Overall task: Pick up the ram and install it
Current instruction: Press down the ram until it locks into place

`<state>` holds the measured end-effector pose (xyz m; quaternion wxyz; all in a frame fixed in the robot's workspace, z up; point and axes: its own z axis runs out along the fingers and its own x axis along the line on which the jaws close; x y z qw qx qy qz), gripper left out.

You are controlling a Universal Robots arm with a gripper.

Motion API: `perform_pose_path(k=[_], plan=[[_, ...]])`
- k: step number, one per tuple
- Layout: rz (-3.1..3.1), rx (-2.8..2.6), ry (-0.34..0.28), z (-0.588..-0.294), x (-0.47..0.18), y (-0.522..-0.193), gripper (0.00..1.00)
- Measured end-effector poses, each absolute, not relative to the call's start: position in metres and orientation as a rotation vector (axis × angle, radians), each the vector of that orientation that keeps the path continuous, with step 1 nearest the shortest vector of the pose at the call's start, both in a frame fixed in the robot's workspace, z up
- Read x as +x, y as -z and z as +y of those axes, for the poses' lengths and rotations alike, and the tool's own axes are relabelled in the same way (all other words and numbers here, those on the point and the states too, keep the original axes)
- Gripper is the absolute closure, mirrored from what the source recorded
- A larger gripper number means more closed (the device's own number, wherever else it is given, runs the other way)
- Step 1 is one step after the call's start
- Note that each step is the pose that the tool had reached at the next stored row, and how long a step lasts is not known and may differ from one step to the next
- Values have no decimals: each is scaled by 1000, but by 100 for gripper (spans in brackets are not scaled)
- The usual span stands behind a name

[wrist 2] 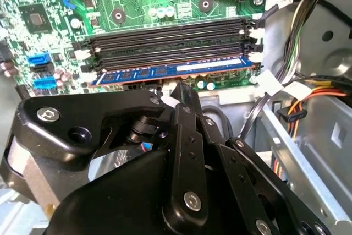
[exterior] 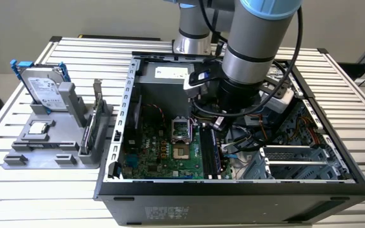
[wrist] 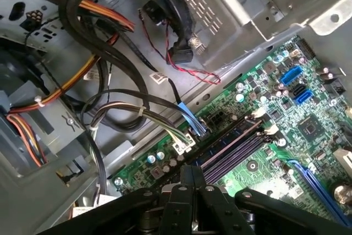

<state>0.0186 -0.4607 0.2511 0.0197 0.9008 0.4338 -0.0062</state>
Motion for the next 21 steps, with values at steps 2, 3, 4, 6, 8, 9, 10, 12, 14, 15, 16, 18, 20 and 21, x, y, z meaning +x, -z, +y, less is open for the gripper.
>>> perform_pose_path(k=[2,3,4,6,8,9,10,12,14,15,16,18,20,21], plan=[[1384,2777,18,-461,19,-251,100],[1398,2769,18,-460,19,-251,100],[1413,2762,18,-460,19,-251,100],[1440,2748,18,-460,19,-251,100],[1467,2734,18,-460,19,-251,100],[1482,2726,18,-460,19,-251,100],[1496,2719,18,-460,19,-251,100],[1525,2703,19,-460,19,-251,100],[1554,2686,19,-460,19,-251,100],[1570,2678,19,-460,18,-251,100],[1585,2669,19,-460,18,-251,100],[1614,2651,18,-460,18,-251,100],[1643,2633,18,-460,18,-251,100],[1657,2624,18,-459,18,-251,100]])
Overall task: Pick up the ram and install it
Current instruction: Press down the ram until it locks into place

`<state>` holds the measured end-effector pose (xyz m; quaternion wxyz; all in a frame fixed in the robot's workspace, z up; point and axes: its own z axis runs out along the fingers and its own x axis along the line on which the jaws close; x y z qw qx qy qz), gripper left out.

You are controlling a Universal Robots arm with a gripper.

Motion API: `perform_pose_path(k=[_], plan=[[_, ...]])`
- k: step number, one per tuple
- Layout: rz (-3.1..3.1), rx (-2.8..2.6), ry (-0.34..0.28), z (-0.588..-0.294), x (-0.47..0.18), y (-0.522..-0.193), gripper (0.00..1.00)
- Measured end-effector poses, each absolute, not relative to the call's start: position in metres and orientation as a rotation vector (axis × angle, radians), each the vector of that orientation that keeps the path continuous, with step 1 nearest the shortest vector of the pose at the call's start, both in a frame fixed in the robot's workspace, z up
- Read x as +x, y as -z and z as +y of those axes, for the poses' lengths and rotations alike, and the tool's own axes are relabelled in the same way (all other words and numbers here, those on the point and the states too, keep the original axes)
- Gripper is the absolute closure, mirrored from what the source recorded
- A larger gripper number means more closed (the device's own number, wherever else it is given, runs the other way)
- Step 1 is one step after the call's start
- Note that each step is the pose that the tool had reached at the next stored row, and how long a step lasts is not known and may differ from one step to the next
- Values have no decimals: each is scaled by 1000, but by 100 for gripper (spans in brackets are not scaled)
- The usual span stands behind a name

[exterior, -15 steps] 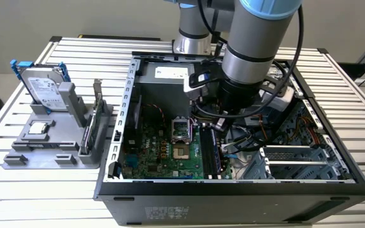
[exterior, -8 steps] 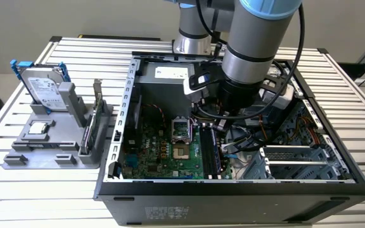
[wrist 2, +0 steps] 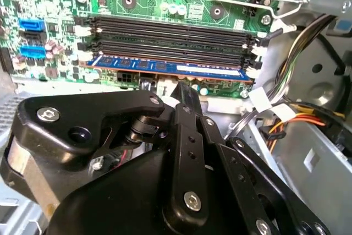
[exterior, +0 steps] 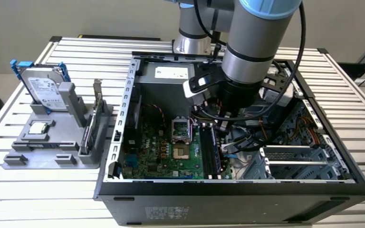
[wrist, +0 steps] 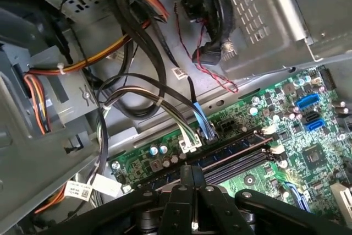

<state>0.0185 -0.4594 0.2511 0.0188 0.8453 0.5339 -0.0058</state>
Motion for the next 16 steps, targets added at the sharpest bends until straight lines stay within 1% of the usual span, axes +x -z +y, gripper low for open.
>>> perform_pose_path(k=[16], plan=[[1902,2453,12,-459,18,-251,100]])
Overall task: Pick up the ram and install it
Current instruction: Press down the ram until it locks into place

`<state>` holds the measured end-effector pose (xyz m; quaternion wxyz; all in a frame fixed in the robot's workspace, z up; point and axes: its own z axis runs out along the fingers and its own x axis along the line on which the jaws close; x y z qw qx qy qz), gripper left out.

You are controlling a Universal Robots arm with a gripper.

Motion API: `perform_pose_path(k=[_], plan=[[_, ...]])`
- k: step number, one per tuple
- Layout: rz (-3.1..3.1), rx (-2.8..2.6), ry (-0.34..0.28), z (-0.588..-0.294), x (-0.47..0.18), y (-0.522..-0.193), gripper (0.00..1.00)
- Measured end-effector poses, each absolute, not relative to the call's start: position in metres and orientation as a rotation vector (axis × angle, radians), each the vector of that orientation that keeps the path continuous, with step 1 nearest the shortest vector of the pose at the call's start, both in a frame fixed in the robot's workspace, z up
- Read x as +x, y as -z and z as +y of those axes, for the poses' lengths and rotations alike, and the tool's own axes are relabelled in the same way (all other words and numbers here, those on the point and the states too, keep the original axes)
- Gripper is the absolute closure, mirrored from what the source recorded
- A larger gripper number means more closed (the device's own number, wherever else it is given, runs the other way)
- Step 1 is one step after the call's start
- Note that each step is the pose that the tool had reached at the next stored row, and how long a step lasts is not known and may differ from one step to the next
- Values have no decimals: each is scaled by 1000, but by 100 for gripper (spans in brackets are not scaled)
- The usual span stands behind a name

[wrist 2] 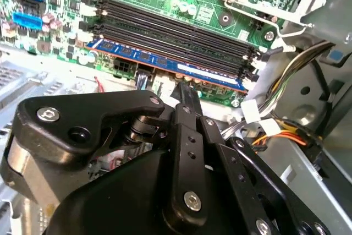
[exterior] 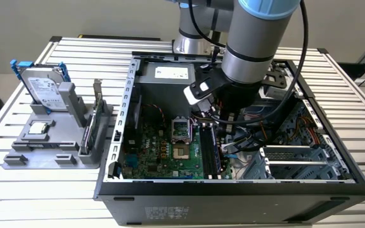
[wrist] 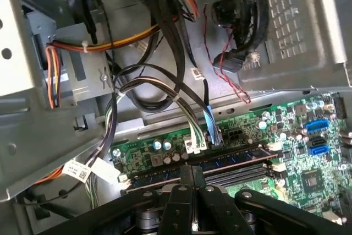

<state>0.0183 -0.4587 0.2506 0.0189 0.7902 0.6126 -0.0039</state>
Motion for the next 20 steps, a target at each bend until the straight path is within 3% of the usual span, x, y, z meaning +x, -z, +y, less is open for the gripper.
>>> perform_pose_path(k=[20], plan=[[2129,2268,0,-458,17,-247,100]])
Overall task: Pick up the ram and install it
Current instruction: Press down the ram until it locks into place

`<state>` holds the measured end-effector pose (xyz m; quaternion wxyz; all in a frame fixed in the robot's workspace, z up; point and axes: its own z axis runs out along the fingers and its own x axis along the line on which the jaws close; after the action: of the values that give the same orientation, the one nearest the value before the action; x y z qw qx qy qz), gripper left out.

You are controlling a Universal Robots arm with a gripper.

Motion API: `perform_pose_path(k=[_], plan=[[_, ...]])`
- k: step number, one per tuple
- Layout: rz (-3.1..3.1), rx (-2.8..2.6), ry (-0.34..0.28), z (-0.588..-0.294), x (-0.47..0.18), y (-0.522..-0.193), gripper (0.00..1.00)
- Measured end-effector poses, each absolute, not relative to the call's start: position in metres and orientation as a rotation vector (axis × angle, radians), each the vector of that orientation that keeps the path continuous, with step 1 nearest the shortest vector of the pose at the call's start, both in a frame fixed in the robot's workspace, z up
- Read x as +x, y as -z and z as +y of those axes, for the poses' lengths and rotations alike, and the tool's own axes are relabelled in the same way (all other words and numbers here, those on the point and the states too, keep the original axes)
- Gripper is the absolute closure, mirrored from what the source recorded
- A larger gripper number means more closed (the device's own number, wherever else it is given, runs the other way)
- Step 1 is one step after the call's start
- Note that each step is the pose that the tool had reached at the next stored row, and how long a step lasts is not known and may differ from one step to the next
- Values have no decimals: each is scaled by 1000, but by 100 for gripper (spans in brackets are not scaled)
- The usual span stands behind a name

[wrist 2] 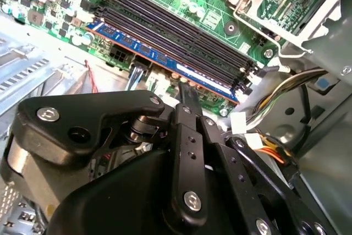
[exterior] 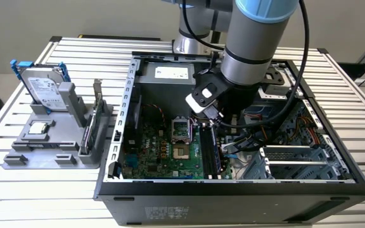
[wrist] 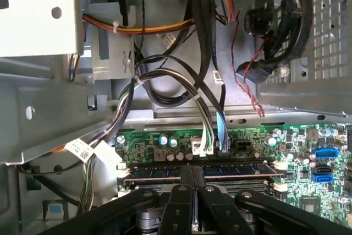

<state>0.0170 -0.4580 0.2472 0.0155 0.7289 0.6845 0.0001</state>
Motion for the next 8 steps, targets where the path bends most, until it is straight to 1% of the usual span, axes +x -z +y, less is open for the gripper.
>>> perform_pose_path(k=[8], plan=[[2139,2263,6,-454,14,-242,100]])
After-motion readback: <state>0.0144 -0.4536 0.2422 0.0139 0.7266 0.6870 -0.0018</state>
